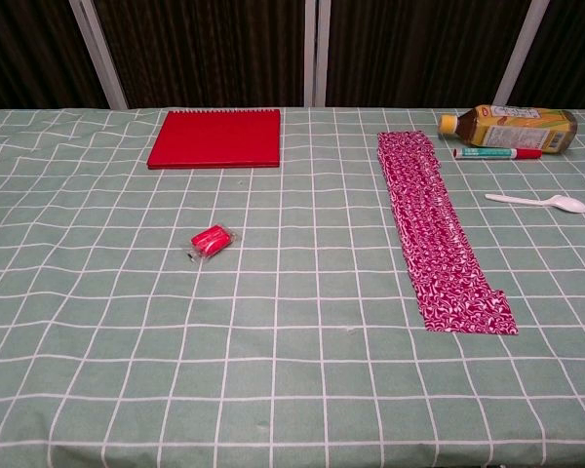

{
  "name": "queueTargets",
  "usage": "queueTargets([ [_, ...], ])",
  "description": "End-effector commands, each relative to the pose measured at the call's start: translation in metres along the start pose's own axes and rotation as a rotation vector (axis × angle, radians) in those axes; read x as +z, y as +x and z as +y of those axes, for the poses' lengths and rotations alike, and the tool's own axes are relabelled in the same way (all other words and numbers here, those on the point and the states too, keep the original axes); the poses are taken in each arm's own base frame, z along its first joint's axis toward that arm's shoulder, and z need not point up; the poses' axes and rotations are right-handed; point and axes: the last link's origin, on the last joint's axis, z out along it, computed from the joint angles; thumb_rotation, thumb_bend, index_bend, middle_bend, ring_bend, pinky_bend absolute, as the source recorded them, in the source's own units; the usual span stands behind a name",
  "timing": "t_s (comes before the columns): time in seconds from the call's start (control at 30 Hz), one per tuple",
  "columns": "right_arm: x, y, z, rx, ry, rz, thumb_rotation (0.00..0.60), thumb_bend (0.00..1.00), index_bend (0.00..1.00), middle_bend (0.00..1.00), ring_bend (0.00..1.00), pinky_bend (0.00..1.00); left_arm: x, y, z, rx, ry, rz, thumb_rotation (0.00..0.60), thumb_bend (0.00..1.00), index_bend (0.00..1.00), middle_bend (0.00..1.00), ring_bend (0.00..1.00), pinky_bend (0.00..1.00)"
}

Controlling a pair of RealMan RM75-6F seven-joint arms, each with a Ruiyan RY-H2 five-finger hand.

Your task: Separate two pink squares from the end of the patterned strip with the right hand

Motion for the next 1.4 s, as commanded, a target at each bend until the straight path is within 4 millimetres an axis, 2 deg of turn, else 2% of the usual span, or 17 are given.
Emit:
queueTargets([
  [0.03, 0.0, 0.0, 0.0, -0.001, 0.001, 0.001, 0.6, 0.29, 0.0, 0.0, 0.0, 0.0, 0.0, 0.0, 0.0, -0.001, 0.0, 0.0, 0.6, 0.06, 0.08, 0.1, 0.03, 0.07],
  [0.43, 0.002, 0.0, -0.004, 0.001, 0.005, 0.001, 0.6, 0.31, 0.0, 0.0, 0.0, 0.0, 0.002, 0.002, -0.001, -0.003, -0.002, -0.001, 0.6, 0.06, 0.08, 0.1, 0.03, 0.07],
  [0.5, 0.001, -0.002, -0.006, -0.004, 0.012, -0.012, 0.6, 0.39, 0.0, 0.0, 0.0, 0.0, -0.001, 0.0, -0.001, -0.006, 0.002, -0.008, 0.6, 0.06, 0.08, 0.1, 0.03, 0.07],
  [0.63, 0.0, -0.005, -0.008, -0.035, 0.029, -0.025, 0.6, 0.87, 0.0, 0.0, 0.0, 0.0, -0.003, -0.005, -0.002, -0.007, 0.01, -0.013, 0.6, 0.06, 0.08, 0.1, 0.03, 0.07],
  [0.67, 0.0, -0.005, -0.009, -0.038, 0.031, -0.027, 0.6, 0.96, 0.0, 0.01, 0.0, 0.01, -0.002, -0.006, -0.001, -0.011, 0.008, -0.013, 0.6, 0.06, 0.08, 0.1, 0.03, 0.07],
  [0.7, 0.001, -0.005, -0.01, -0.044, 0.035, -0.029, 0.6, 0.99, 0.0, 0.02, 0.02, 0.05, -0.001, -0.006, 0.0, -0.012, 0.009, -0.013, 0.6, 0.06, 0.08, 0.1, 0.03, 0.07],
  [0.77, 0.002, -0.006, -0.012, -0.047, 0.048, -0.033, 0.6, 1.0, 0.0, 0.12, 0.2, 0.29, 0.0, -0.006, 0.001, -0.007, 0.007, -0.013, 0.6, 0.06, 0.08, 0.1, 0.03, 0.07],
  [0.8, 0.002, -0.008, -0.015, -0.043, 0.06, -0.042, 0.6, 1.0, 0.0, 0.21, 0.35, 0.44, 0.0, -0.005, 0.0, -0.005, 0.007, -0.009, 0.6, 0.06, 0.08, 0.1, 0.03, 0.07],
  [0.83, 0.001, -0.01, -0.016, -0.043, 0.07, -0.053, 0.6, 1.0, 0.0, 0.33, 0.48, 0.55, 0.001, -0.004, 0.0, -0.004, 0.007, -0.007, 0.6, 0.06, 0.08, 0.1, 0.03, 0.07],
  [0.9, 0.0, -0.016, -0.02, -0.048, 0.091, -0.08, 0.6, 1.0, 0.0, 0.5, 0.6, 0.63, 0.001, -0.003, -0.001, -0.008, 0.011, -0.005, 0.6, 0.06, 0.08, 0.1, 0.03, 0.07],
  [0.97, -0.003, -0.022, -0.024, -0.021, 0.103, -0.119, 0.6, 1.0, 0.0, 0.6, 0.64, 0.66, 0.0, -0.004, -0.001, -0.008, 0.013, -0.008, 0.6, 0.06, 0.08, 0.1, 0.03, 0.07],
  [1.17, -0.009, -0.035, -0.038, -0.004, 0.166, -0.173, 0.6, 0.96, 0.03, 0.78, 0.73, 0.67, -0.001, -0.007, -0.003, -0.01, 0.02, -0.019, 0.6, 0.06, 0.08, 0.1, 0.03, 0.07],
  [1.4, -0.017, -0.062, -0.055, -0.083, 0.219, -0.281, 0.6, 0.99, 0.1, 0.84, 0.77, 0.67, -0.002, -0.006, -0.006, -0.013, 0.026, -0.018, 0.6, 0.06, 0.08, 0.1, 0.03, 0.07],
])
